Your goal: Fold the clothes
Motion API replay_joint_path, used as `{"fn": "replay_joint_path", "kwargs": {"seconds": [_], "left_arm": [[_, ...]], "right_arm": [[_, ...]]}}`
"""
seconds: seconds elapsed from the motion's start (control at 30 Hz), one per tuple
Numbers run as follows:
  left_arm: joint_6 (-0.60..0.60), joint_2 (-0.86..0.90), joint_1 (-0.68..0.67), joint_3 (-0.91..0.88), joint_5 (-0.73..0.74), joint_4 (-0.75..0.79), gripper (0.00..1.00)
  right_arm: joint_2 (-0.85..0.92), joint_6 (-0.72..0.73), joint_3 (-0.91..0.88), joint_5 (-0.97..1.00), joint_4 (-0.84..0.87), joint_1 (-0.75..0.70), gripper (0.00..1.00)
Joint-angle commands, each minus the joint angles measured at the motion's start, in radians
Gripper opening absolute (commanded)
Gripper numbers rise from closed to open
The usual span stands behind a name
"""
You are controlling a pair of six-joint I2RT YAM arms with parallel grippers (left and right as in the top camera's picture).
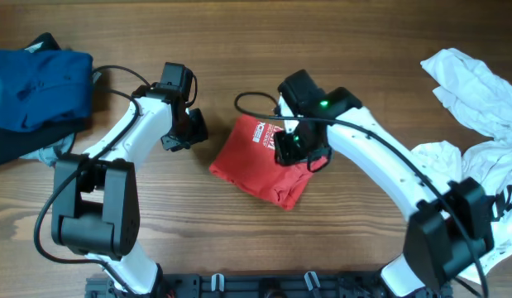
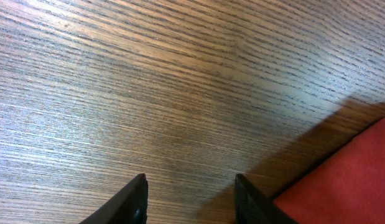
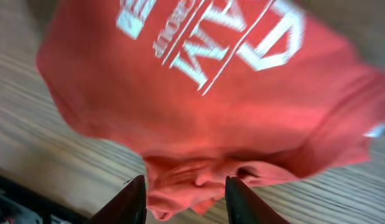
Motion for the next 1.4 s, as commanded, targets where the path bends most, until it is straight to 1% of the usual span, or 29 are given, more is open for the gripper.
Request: {"fn": "replay_joint_path", "kwargs": {"seconds": [0.0,0.1,0.13,0.2,0.23,0.27,0.37,0.43,0.5,0.6,0.67,0.73,0.8,0.9,0.93,1.0,1.07,1.1,1.2,1.3,1.37], "left_arm": [[0.001,0.008,0.002,0.012,0.005,-0.002,0.45],[0.001,0.008,0.002,0.012,0.005,-0.005,0.44],[0.001,0.008,0.002,0.012,0.005,-0.005,0.45],[0.001,0.008,0.002,0.012,0.005,-0.005,0.44],[0.001,0.008,0.002,0.012,0.005,-0.005,0.45],[0.001,0.008,0.002,0.012,0.005,-0.005,0.45],[0.001,0.008,0.002,0.012,0.005,-0.006,0.45],[0.001,0.008,0.002,0.012,0.005,-0.005,0.45],[0.001,0.008,0.002,0.012,0.005,-0.005,0.45],[0.001,0.008,0.002,0.012,0.005,-0.005,0.45],[0.001,0.008,0.002,0.012,0.005,-0.005,0.45],[0.001,0.008,0.002,0.012,0.005,-0.005,0.45],[0.001,0.008,0.002,0.012,0.005,-0.008,0.45],[0.001,0.008,0.002,0.012,0.005,-0.017,0.45],[0.001,0.008,0.002,0.012,0.005,-0.021,0.45],[0.001,0.008,0.002,0.012,0.005,-0.021,0.45],[0.001,0.008,0.002,0.012,0.005,-0.020,0.45],[0.001,0.008,0.002,0.012,0.005,-0.020,0.45],[0.001,0.008,0.002,0.012,0.005,-0.021,0.45],[0.001,0.008,0.002,0.012,0.005,-0.025,0.44],[0.033,-0.001,0.003,0.024,0.005,-0.023,0.43]], "right_arm": [[0.044,-0.020,-0.071,-0.034,-0.003,0.015,0.40],[0.044,0.043,-0.105,0.150,-0.056,0.015,0.40],[0.044,0.042,-0.116,0.186,-0.060,0.015,0.40],[0.044,0.053,-0.136,0.192,-0.061,0.015,0.40],[0.044,0.080,-0.141,0.191,-0.060,0.015,0.37],[0.036,0.076,-0.140,0.149,-0.042,0.015,0.36],[-0.052,0.076,-0.131,0.039,0.032,0.015,0.37],[-0.081,0.057,-0.131,0.036,0.073,0.016,0.38],[-0.071,-0.011,-0.132,-0.001,0.113,0.018,0.37],[-0.069,-0.027,-0.133,-0.018,0.126,0.024,0.37],[-0.053,-0.046,-0.146,-0.042,0.168,0.043,0.37],[-0.007,-0.068,-0.161,-0.055,0.209,0.071,0.37],[0.035,-0.066,-0.162,-0.060,0.188,0.089,0.37],[0.053,-0.013,-0.162,0.014,0.083,0.088,0.36],[0.052,0.019,-0.161,0.078,0.013,0.088,0.36],[0.052,0.044,-0.161,0.127,-0.032,0.088,0.36],[0.052,0.062,-0.161,0.154,-0.043,0.088,0.37],[0.052,0.102,-0.161,0.179,-0.057,0.088,0.37],[0.053,0.169,-0.162,0.298,-0.055,0.088,0.37],[0.053,0.170,-0.162,0.303,-0.041,0.088,0.37],[0.044,0.249,-0.161,0.302,-0.056,0.088,0.35]]}}
